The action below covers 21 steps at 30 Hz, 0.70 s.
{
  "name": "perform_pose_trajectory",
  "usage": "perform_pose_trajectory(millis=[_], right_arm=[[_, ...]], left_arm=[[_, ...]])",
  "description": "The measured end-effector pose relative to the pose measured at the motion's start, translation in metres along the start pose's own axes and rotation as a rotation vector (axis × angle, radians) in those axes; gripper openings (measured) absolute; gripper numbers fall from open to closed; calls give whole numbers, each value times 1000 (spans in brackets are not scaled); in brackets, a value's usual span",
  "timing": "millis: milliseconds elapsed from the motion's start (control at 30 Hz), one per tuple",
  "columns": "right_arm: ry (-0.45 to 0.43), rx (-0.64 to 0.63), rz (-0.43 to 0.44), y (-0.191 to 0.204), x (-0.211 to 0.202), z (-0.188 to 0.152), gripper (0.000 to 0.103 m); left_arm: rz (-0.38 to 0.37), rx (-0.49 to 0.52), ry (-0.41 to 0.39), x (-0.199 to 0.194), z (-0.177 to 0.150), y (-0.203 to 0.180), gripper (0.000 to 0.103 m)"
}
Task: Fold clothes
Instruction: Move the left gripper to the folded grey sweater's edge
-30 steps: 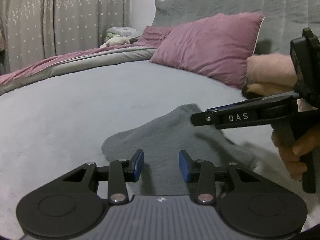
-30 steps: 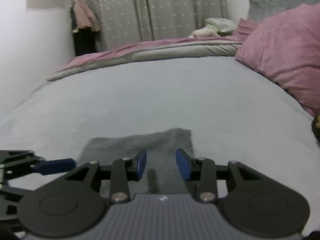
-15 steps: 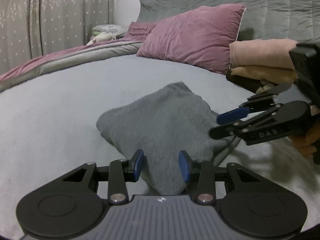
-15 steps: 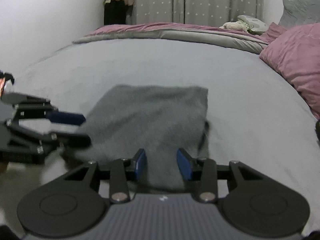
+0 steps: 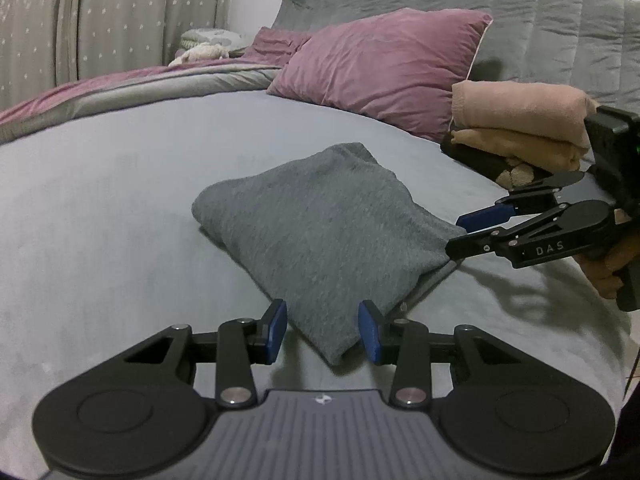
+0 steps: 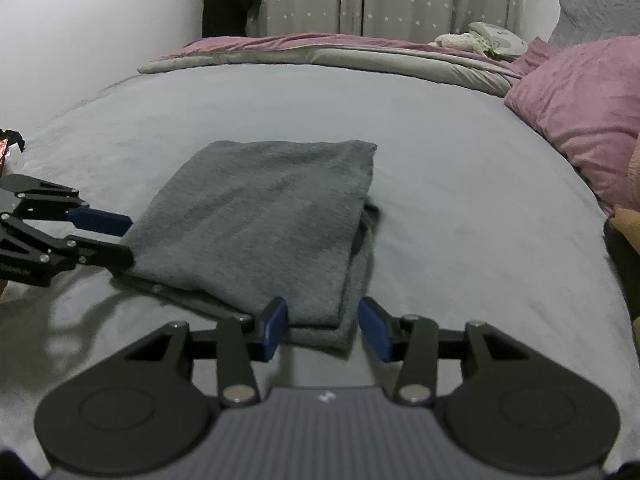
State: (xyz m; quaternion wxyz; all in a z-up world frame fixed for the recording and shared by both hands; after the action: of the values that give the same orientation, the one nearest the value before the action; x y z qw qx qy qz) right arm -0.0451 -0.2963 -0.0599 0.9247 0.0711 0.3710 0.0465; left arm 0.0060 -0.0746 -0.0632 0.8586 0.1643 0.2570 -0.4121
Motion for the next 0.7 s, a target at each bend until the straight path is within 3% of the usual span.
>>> perform_pose_trajectory(millis=[400,700], right_arm=[[56,46,-68,-21,-7,-3,47],[91,167,-59,-36,-13,3,58]], left_arm=[[-80,57,91,0,-11,-8,39],[-75,-6,108,-8,-7,13,46]])
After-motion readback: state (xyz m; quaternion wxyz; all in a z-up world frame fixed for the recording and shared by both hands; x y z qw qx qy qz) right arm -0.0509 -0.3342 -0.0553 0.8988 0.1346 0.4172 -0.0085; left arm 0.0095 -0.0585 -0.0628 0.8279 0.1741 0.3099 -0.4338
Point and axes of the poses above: each gripper's, at about its wrist camera, not at the fingertips, and x roughly the way its jaws point, y to its left, z to its top, the point moved 6 cm from there along x, roughly the way its jaws point, and after that the axes turned 14 degrees about x, right-handed, at the moved point
